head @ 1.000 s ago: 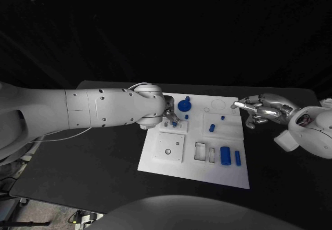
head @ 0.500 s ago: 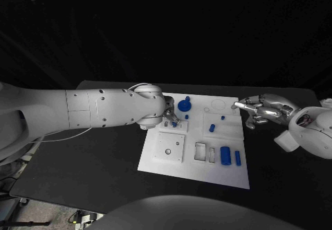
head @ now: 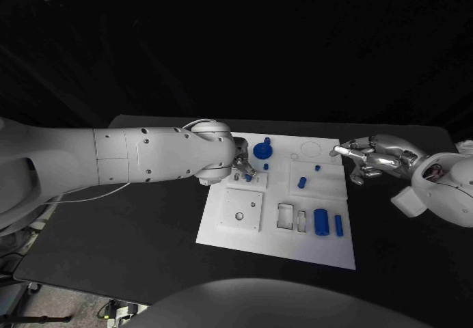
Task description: Assemble the parts on the task board
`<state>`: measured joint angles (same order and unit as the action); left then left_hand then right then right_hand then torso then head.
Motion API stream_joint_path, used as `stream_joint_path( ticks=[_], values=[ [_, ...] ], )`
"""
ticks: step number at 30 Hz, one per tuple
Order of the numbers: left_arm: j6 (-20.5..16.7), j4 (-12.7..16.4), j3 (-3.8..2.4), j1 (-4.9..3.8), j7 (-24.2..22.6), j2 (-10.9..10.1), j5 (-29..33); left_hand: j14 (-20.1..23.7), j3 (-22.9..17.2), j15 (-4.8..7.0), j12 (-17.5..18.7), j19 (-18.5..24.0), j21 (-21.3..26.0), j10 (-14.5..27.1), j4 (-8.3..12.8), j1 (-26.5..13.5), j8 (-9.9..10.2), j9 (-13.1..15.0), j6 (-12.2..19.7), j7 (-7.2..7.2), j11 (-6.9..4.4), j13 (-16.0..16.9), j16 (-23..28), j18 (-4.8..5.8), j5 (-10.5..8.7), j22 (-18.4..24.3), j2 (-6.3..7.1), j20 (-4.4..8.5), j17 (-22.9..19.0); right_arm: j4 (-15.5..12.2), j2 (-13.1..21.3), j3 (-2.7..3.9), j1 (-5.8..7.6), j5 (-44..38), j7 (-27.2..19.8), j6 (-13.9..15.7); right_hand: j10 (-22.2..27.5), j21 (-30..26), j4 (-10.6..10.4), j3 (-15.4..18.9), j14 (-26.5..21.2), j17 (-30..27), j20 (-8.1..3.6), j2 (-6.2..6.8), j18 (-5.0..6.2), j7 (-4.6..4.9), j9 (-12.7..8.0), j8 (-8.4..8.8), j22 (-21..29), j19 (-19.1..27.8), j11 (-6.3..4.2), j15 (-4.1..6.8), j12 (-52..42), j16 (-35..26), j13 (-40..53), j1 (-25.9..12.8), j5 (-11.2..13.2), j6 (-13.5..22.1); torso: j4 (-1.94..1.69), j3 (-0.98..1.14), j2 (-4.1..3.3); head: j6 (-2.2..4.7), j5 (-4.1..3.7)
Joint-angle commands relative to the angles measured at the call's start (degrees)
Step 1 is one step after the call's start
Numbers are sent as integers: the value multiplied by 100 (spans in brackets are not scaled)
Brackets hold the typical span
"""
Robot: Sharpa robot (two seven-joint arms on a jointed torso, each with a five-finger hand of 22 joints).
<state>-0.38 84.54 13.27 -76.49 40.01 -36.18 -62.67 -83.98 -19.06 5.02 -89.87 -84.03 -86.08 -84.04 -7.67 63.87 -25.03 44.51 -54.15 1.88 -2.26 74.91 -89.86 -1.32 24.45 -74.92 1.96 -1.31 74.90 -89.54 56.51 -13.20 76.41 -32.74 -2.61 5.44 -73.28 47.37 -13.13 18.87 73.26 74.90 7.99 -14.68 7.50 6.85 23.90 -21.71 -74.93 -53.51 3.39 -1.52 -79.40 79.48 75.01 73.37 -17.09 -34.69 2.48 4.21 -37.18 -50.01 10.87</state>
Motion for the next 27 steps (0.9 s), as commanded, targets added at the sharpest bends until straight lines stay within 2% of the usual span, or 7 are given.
stream_joint_path(
  ticks=[1,27],
  values=[
    [75,5,-2,11,782,7,-58,-602,0,35,-13,-204,34,-596,-32,-33,24,5,3,-19,-26,1509,-14,-27,8,-966,14,18,1510,2,-3,-1,-9,-8,-8,-104,33,-40,21,-5,-35,243,-2,-5,104,6,3,3,-339,70,-5,-7,24,-40,82,39,-32,25,1,-1,0,1,2],
    [86,-68,-2,61,791,16,-204,-602,-21,35,-13,-194,49,-596,-57,-18,40,15,16,-11,-22,1509,-14,-30,-12,-953,27,17,1510,10,0,-1,-21,0,-1,-132,78,-74,22,-7,-69,220,2,-6,109,7,4,0,-330,103,-2,-10,53,-61,46,45,-37,25,5,-2,1,1,14]
  ],
)
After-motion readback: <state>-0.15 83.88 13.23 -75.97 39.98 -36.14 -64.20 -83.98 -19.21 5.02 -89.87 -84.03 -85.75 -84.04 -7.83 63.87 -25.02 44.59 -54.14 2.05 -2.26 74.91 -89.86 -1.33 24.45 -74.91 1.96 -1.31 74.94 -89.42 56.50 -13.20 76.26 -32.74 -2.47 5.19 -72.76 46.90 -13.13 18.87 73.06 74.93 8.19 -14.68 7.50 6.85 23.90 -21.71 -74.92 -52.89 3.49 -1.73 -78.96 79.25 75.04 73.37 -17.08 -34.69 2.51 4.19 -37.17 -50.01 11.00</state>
